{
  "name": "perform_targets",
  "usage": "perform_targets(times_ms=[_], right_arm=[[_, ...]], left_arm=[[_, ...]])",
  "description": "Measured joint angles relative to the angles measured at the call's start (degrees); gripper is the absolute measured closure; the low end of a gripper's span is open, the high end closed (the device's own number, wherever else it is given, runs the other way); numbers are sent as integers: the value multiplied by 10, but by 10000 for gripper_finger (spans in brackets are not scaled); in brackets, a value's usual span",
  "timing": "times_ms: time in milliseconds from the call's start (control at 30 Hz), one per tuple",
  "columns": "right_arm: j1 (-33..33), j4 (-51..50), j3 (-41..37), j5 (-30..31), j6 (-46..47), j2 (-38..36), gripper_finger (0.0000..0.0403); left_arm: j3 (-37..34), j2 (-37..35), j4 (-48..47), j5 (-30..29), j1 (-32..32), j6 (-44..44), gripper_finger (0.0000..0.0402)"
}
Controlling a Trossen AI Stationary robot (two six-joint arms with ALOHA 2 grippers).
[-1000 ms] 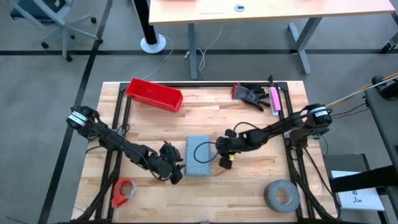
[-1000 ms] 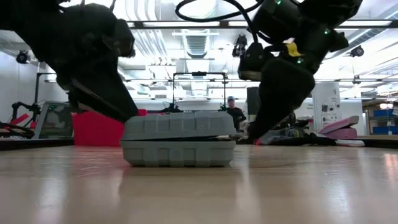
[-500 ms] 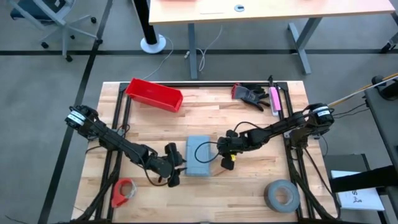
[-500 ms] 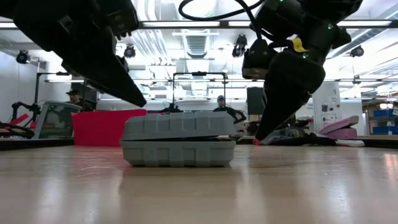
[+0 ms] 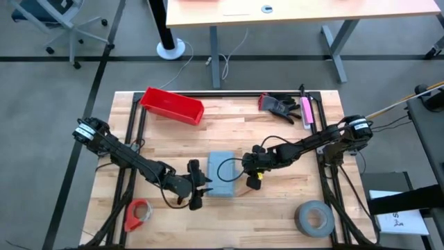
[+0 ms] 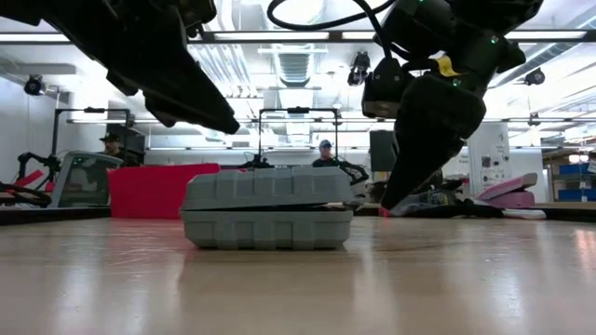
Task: Prefit tool cases
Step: Return to Home Position
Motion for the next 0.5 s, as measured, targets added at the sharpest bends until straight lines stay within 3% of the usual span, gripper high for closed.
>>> perform_targets(times_ms=[333, 500], right_arm=[[-7, 0, 0, 0, 0, 0, 332], [-7, 1, 0, 0, 0, -35, 337]], left_arm=[[-8, 0, 18, -2, 11, 0, 251], [-38, 0, 129, -2, 10, 0, 251]])
